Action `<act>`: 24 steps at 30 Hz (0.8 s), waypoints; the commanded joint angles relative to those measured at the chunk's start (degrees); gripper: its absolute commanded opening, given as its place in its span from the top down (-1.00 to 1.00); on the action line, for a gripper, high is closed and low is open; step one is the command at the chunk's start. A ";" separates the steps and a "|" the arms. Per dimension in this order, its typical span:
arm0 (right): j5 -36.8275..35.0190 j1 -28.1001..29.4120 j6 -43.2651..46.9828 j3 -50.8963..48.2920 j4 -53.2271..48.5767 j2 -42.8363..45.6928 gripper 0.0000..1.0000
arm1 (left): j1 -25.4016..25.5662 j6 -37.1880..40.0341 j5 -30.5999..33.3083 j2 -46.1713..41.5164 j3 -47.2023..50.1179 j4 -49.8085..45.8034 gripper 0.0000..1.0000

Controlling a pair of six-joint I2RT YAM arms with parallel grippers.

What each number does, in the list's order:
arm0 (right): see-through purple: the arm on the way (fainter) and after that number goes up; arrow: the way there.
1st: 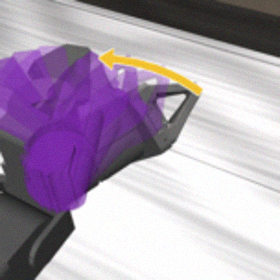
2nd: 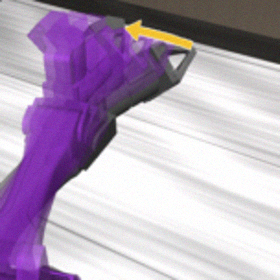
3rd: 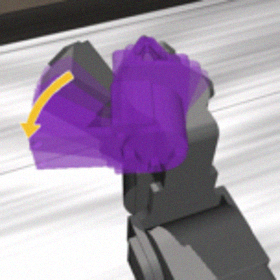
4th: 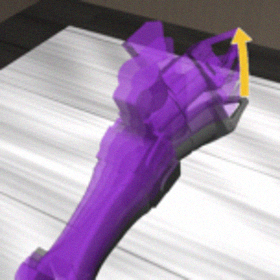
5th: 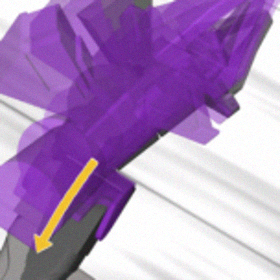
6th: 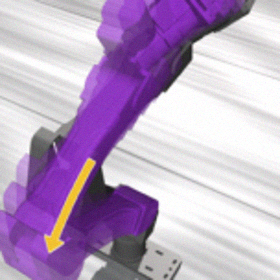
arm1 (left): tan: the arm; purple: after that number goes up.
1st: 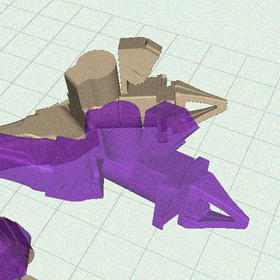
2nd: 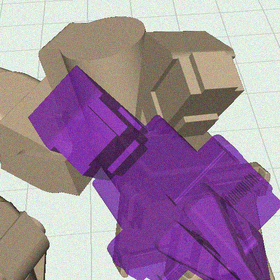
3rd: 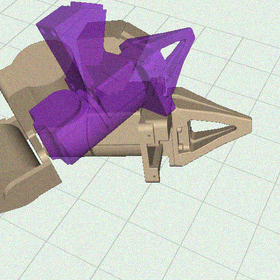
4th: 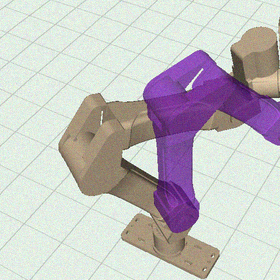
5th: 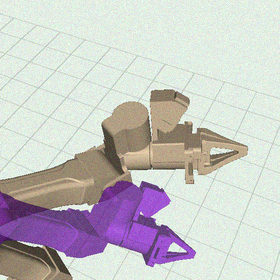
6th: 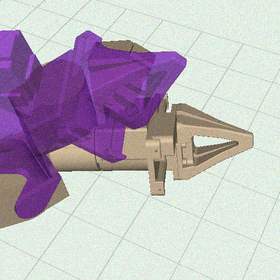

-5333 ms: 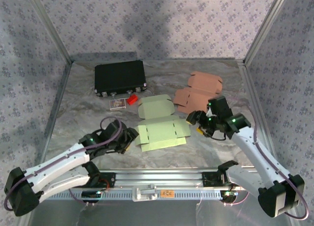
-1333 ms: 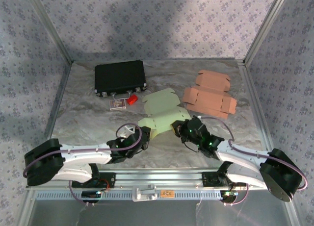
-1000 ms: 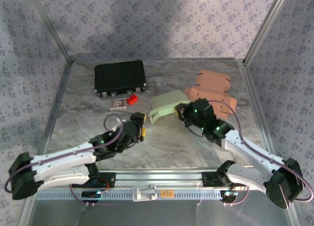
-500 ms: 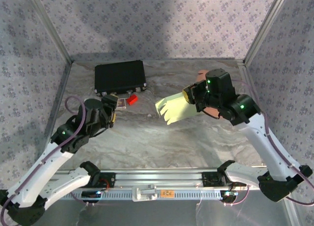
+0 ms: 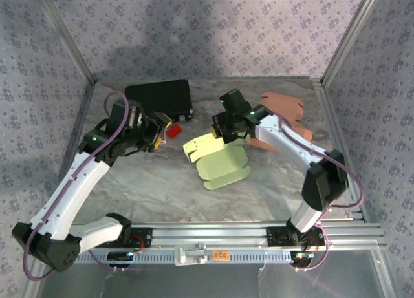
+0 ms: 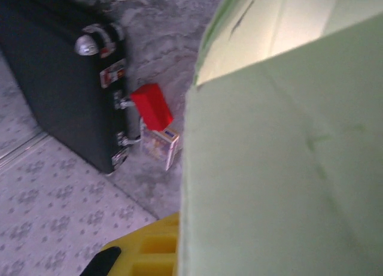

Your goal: Fold the paper box

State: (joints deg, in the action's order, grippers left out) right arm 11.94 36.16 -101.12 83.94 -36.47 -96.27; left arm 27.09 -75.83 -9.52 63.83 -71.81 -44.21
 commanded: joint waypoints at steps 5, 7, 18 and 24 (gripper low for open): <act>3.46 1.00 -0.39 3.51 6.15 -3.01 1.00 | 0.36 1.40 -3.76 3.96 2.38 4.06 -0.27; 3.88 0.96 -0.39 3.51 6.19 -3.40 1.00 | 0.88 0.46 -4.25 4.83 4.00 7.15 -0.26; 5.30 0.23 -0.65 2.06 7.74 -3.39 1.00 | 5.53 -1.42 -1.69 10.20 5.39 13.39 -0.13; 6.49 0.29 -1.15 1.69 8.63 -3.61 1.00 | 5.74 -1.94 -1.80 11.83 6.46 16.37 0.03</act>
State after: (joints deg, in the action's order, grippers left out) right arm 17.02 36.73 -101.19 85.62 -28.45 -98.85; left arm 32.45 -77.38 -11.94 74.81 -66.04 -31.22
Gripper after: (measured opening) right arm 0.062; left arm 0.505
